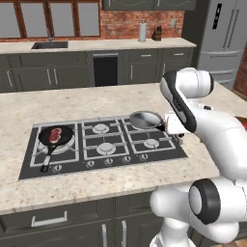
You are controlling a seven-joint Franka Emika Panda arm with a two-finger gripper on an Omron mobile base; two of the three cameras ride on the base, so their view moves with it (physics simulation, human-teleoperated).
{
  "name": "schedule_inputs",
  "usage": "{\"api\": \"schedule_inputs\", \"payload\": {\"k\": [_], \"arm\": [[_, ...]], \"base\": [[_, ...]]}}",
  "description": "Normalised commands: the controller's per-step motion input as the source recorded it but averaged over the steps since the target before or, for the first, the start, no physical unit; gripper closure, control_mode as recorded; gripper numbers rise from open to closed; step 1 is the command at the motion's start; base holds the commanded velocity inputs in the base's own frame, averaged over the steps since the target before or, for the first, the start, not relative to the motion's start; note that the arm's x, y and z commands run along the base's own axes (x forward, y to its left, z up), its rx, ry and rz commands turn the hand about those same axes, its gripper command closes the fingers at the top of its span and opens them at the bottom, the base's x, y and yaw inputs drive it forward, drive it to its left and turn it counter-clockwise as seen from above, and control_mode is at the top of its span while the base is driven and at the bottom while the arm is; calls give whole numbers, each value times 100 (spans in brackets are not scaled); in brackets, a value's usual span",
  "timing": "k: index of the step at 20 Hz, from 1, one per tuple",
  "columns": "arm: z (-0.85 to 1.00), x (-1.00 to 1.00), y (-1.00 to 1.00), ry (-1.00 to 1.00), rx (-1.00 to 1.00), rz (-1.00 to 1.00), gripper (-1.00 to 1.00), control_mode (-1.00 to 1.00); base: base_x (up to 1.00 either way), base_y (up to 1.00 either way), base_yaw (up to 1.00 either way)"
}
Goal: Place one of the steaks on the plate and the other in the bowl. Then place the bowl in the fridge.
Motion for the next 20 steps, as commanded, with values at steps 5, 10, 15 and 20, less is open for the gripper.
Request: {"api": "schedule_inputs", "payload": {"k": [5, 10, 15, 20], "arm": [[-24, -45, 8, 5, 0, 6, -100, -100], [-19, -3, 18, -2, 0, 5, -100, -100], [-18, 0, 2, -26, 1, 6, -100, -100], [-18, 0, 0, -57, 3, 7, -100, -100]], "base": [[0, 0, 0], [0, 0, 0], [0, 0, 0], [0, 0, 0]]}}
